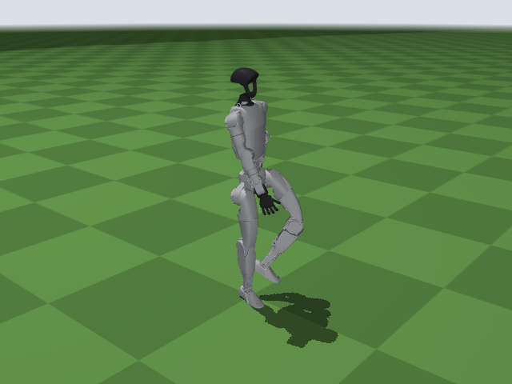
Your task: In place motions
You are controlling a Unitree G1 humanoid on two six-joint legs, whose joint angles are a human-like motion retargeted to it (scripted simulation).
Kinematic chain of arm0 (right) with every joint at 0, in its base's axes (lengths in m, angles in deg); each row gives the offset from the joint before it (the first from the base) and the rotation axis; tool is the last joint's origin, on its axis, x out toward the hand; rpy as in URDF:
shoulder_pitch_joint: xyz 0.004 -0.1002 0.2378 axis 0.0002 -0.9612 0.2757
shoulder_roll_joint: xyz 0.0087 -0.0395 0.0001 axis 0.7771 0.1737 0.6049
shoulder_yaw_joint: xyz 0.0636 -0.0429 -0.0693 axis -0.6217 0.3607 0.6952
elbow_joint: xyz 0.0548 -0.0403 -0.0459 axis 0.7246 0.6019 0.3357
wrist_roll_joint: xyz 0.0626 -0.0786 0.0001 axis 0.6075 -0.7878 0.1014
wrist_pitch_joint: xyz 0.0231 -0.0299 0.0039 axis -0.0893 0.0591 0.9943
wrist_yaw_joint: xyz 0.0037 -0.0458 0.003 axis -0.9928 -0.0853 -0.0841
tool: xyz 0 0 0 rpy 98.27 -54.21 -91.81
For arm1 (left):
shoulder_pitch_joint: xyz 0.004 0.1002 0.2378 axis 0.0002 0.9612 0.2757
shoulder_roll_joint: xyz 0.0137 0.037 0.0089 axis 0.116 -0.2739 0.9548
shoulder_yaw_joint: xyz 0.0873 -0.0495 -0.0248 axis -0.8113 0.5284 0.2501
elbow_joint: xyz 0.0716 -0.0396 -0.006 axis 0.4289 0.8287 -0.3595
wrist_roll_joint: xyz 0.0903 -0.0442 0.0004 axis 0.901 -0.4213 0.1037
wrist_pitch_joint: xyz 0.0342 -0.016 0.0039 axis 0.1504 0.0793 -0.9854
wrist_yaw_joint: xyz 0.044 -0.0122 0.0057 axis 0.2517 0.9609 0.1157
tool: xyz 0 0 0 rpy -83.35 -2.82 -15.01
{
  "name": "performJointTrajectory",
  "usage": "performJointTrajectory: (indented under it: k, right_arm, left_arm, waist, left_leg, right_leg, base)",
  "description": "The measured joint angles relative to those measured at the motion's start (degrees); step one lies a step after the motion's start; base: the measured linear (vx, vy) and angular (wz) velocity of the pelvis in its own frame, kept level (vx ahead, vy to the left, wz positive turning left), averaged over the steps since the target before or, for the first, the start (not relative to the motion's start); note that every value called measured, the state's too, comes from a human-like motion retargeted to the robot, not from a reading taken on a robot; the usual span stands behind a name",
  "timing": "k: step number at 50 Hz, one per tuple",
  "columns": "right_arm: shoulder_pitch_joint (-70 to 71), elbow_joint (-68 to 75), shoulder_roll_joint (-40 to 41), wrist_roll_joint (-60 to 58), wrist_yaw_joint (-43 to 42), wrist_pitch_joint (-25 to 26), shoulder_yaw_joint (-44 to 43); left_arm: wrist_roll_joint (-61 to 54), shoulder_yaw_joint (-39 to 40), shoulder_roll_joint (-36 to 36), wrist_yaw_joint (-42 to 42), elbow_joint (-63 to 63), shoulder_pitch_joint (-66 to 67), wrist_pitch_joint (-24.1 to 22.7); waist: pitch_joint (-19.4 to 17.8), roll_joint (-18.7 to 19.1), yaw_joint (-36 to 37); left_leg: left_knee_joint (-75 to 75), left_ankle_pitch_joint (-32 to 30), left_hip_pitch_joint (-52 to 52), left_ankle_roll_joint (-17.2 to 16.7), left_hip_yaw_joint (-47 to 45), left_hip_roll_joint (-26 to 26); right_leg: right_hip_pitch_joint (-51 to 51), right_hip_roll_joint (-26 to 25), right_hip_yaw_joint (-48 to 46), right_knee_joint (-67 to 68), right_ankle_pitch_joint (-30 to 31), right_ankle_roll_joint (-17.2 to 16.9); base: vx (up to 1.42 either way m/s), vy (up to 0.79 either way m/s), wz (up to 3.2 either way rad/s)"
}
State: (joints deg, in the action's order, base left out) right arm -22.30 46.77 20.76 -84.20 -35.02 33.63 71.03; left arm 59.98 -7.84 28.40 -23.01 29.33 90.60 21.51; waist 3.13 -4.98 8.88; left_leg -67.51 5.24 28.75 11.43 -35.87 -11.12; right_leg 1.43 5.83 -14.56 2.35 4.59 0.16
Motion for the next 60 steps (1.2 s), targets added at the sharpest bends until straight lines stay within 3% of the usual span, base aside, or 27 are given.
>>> performJointTrajectory:
  k: [4,7,12,16,18,20,22,23,25,27,28,31,34,37,40,42,45,47,48,50,51,52,54,55,57,60]
  right_arm:
    - [9.6,-15.1,-1.6,-11.4,2.0,-4.2,-2.3]
    - [12.8,-22.9,-1.5,-9.4,-2.7,-8.5,-2.0]
    - [9.3,-25.1,0.0,-8.8,-2.4,-12.6,-1.0]
    - [-2.0,-17.5,0.1,-13.1,-2.7,-11.4,-1.5]
    - [-8.9,-11.5,-0.9,-15.4,-5.2,-9.6,-2.2]
    - [-15.2,-4.0,-1.8,-16.6,-9.8,-6.5,-5.4]
    - [-18.8,4.5,-3.8,-16.3,-12.4,-3.8,-10.9]
    - [-19.6,8.1,-5.2,-15.1,-12.9,-1.5,-13.9]
    - [-21.1,13.0,-8.3,-7.6,-13.2,2.1,-18.0]
    - [-23.4,14.4,-11.5,3.2,-10.5,3.3,-21.4]
    - [-24.1,14.4,-12.9,8.5,-7.7,4.7,-22.6]
    - [-28.3,14.4,-15.3,16.7,-3.1,9.6,-26.6]
    - [-33.9,14.4,-15.0,19.9,-8.2,5.7,-29.2]
    - [-36.4,14.4,-13.7,17.1,-14.4,1.8,-28.5]
    - [-35.1,14.4,-12.4,11.9,-14.6,4.5,-25.6]
    - [-32.0,14.4,-11.7,9.6,-9.9,5.8,-22.0]
    - [-23.4,14.4,-9.2,8.5,-6.7,6.1,-14.6]
    - [-16.8,14.4,-6.0,6.4,-5.3,4.6,-8.1]
    - [-13.4,14.4,-4.2,5.1,-2.6,4.0,-5.1]
    - [-5.5,9.9,-0.2,2.1,5.7,4.5,-1.5]
    - [-2.3,5.1,0.8,1.0,8.4,3.7,-1.4]
    - [0.9,0.5,1.4,0.2,10.7,2.6,-1.2]
    - [7.9,-6.8,1.4,-2.6,13.6,-0.1,-1.5]
    - [11.4,-9.9,1.3,-5.6,14.8,-1.5,-2.7]
    - [15.2,-14.8,0.7,-10.0,13.9,-3.7,-5.2]
    - [19.3,-19.3,-0.9,-7.6,10.1,-6.6,-3.2]
  left_arm:
    - [-11.2,8.2,1.1,-1.5,0.0,6.4,0.9]
    - [-15.3,13.6,1.3,1.3,0.0,8.8,-2.8]
    - [-17.5,13.8,1.9,4.9,0.0,11.8,-4.2]
    - [-17.2,10.3,1.7,4.3,0.0,8.2,-3.5]
    - [-16.8,8.6,0.5,2.9,0.0,4.2,-3.1]
    - [-16.5,6.9,-1.2,1.6,0.0,-0.4,-3.4]
    - [-17.2,4.9,-2.9,-0.6,0.0,-5.9,-4.0]
    - [-17.8,3.6,-3.5,-2.7,0.0,-9.5,-3.6]
    - [-16.3,2.6,-3.4,-6.7,0.0,-17.1,-5.2]
    - [-14.5,-0.8,-2.1,-9.5,-1.7,-25.6,-6.6]
    - [-13.4,-3.5,-0.7,-11.3,-4.0,-29.8,-6.1]
    - [-2.3,-5.2,1.2,-13.8,-11.5,-35.8,-4.8]
    - [2.2,-11.7,0.4,-10.7,-17.4,-37.2,-5.8]
    - [3.8,-17.9,1.0,-8.4,-21.7,-35.9,-8.5]
    - [8.4,-19.2,1.7,-6.9,-22.6,-31.5,-9.3]
    - [10.6,-17.1,1.2,-4.3,-20.1,-26.9,-8.8]
    - [11.2,-9.7,-0.8,-3.6,-13.7,-17.9,-6.5]
    - [11.3,-2.7,-2.0,-6.8,-6.9,-11.5,-4.2]
    - [10.7,-0.2,-2.2,-8.6,-2.9,-8.5,-2.8]
    - [8.9,4.2,-1.2,-10.6,0.0,-3.2,2.0]
    - [5.8,5.5,-0.6,-8.4,0.0,-0.8,3.0]
    - [2.4,6.8,0.0,-6.2,0.0,1.5,3.7]
    - [-5.1,9.7,0.7,-3.4,0.0,6.0,3.8]
    - [-8.2,11.8,0.5,-3.2,0.0,8.0,4.3]
    - [-12.1,15.0,-0.3,-3.1,0.0,10.8,5.3]
    - [-17.0,18.6,0.0,-2.4,0.0,13.7,3.5]
  waist:
    - [-6.6,-2.8,4.8]
    - [-9.4,-3.1,6.0]
    - [-5.9,-1.9,2.9]
    - [-2.1,0.5,-2.6]
    - [-1.2,1.5,-4.3]
    - [-0.9,3.3,-3.1]
    - [0.3,6.6,-5.5]
    - [1.2,7.7,-8.2]
    - [0.1,9.2,-13.7]
    - [-2.7,9.6,-19.2]
    - [-4.6,9.9,-22.5]
    - [-7.5,10.1,-26.5]
    - [-6.9,9.6,-24.0]
    - [-5.1,8.8,-22.0]
    - [-3.2,8.1,-18.8]
    - [-1.7,7.7,-16.6]
    - [0.0,8.7,-15.4]
    - [0.2,8.6,-16.8]
    - [0.8,6.3,-16.7]
    - [1.0,2.5,-12.7]
    - [0.6,3.4,-7.7]
    - [0.0,3.3,-3.0]
    - [-2.4,-0.9,3.9]
    - [-3.7,-2.5,6.5]
    - [-6.5,-3.3,11.0]
    - [-9.7,-3.8,16.0]
  left_leg:
    - [-20.6,14.3,9.6,3.5,-2.4,-7.4]
    - [-26.4,18.5,13.7,3.5,-1.4,-8.4]
    - [-18.4,15.0,9.3,2.0,-2.7,-6.5]
    - [5.6,8.8,-5.2,-5.2,3.3,0.4]
    - [28.4,3.3,-18.6,-10.3,4.9,5.5]
    - [51.1,14.1,-32.7,-16.2,4.7,9.3]
    - [64.1,18.3,-40.7,-15.6,-2.7,7.7]
    - [66.8,17.6,-39.5,-15.6,-0.4,7.0]
    - [67.4,17.1,-35.8,-15.1,3.3,6.2]
    - [67.3,15.8,-32.7,-14.2,6.1,6.1]
    - [67.2,16.0,-32.2,-13.8,3.3,5.7]
    - [66.3,15.3,-30.3,-12.3,4.9,5.0]
    - [65.9,14.6,-29.9,-12.0,5.0,5.1]
    - [66.1,14.4,-30.2,-12.6,4.1,5.6]
    - [67.1,14.1,-32.1,-14.4,0.7,5.4]
    - [66.6,14.6,-33.7,-15.7,-2.0,5.3]
    - [64.1,14.6,-35.3,-16.5,-2.4,5.3]
    - [58.4,10.7,-36.6,-15.7,-3.2,6.0]
    - [52.9,6.3,-36.5,-14.4,-6.5,7.2]
    - [23.7,-2.2,-22.6,-6.9,-9.3,0.4]
    - [10.3,-4.8,-11.2,-3.1,-4.5,-3.8]
    - [-1.8,-4.4,-1.3,0.0,-1.0,-6.4]
    - [-17.9,6.1,10.2,2.7,-0.2,-8.4]
    - [-23.5,8.9,14.2,3.4,-0.2,-11.9]
    - [-30.2,13.8,20.7,3.6,2.1,-13.1]
    - [-35.5,17.8,27.9,3.6,4.1,-13.9]
  right_leg:
    - [0.8,1.3,1.1,2.4,-0.9,4.3]
    - [1.1,1.3,1.9,3.3,-0.9,5.4]
    - [1.1,1.0,0.5,3.2,-1.1,3.4]
    - [-1.8,-0.4,-3.6,3.9,-2.9,2.1]
    - [-2.6,-1.1,-4.6,6.2,-3.6,2.1]
    - [-2.1,-3.3,-2.9,11.3,-3.0,3.2]
    - [3.0,-4.6,-5.1,21.7,5.9,6.5]
    - [10.0,-1.8,-6.4,32.3,12.2,7.6]
    - [23.3,4.1,-7.4,52.4,19.0,12.4]
    - [33.5,5.2,-4.2,65.3,12.9,12.2]
    - [37.8,8.6,-5.1,71.1,10.3,12.5]
    - [46.7,9.2,-3.5,79.8,9.2,11.4]
    - [49.5,9.2,-2.9,82.3,8.0,11.7]
    - [46.0,10.4,-4.1,79.5,7.3,11.9]
    - [37.3,5.3,-2.5,69.2,8.7,9.7]
    - [28.3,0.6,-0.9,57.1,9.9,8.3]
    - [11.8,-5.9,1.2,31.5,11.7,4.7]
    - [-0.1,-6.6,-2.7,15.2,-3.1,2.9]
    - [-3.1,-4.2,-4.2,9.1,-4.5,3.4]
    - [-5.4,1.1,-1.9,1.6,-3.2,0.6]
    - [-4.3,-0.9,0.1,0.1,-1.9,0.2]
    - [-3.3,-2.0,1.8,-0.9,-0.9,0.2]
    - [-1.3,-0.2,2.4,0.2,-0.8,2.4]
    - [-0.2,0.9,1.0,1.7,-1.4,3.8]
    - [1.3,1.4,5.7,3.2,-1.0,5.7]
    - [2.2,2.3,4.2,5.3,-0.4,7.4]
  base:
    - [-0.20,-0.27,-0.58]
    - [-0.14,-0.12,-0.29]
    - [0.05,0.22,0.28]
    - [0.27,0.13,0.74]
    - [0.30,0.18,0.22]
    - [0.31,0.19,-0.73]
    - [0.18,0.20,-0.23]
    - [-0.11,0.18,0.42]
    - [-0.37,0.15,0.71]
    - [-0.59,0.13,1.29]
    - [-0.58,0.12,1.55]
    - [-0.22,0.04,0.82]
    - [0.13,-0.04,-0.16]
    - [0.08,-0.07,-0.20]
    - [0.12,-0.08,-0.94]
    - [0.20,-0.07,-1.38]
    - [0.20,-0.07,-0.93]
    - [0.19,-0.03,0.05]
    - [0.07,-0.07,-0.09]
    - [-0.17,-0.18,-0.81]
    - [-0.27,-0.32,-1.52]
    - [-0.24,-0.37,-1.62]
    - [-0.15,-0.38,-1.29]
    - [-0.02,-0.44,-1.00]
    - [0.06,-0.44,-0.69]
    - [-0.02,-0.25,-0.65]
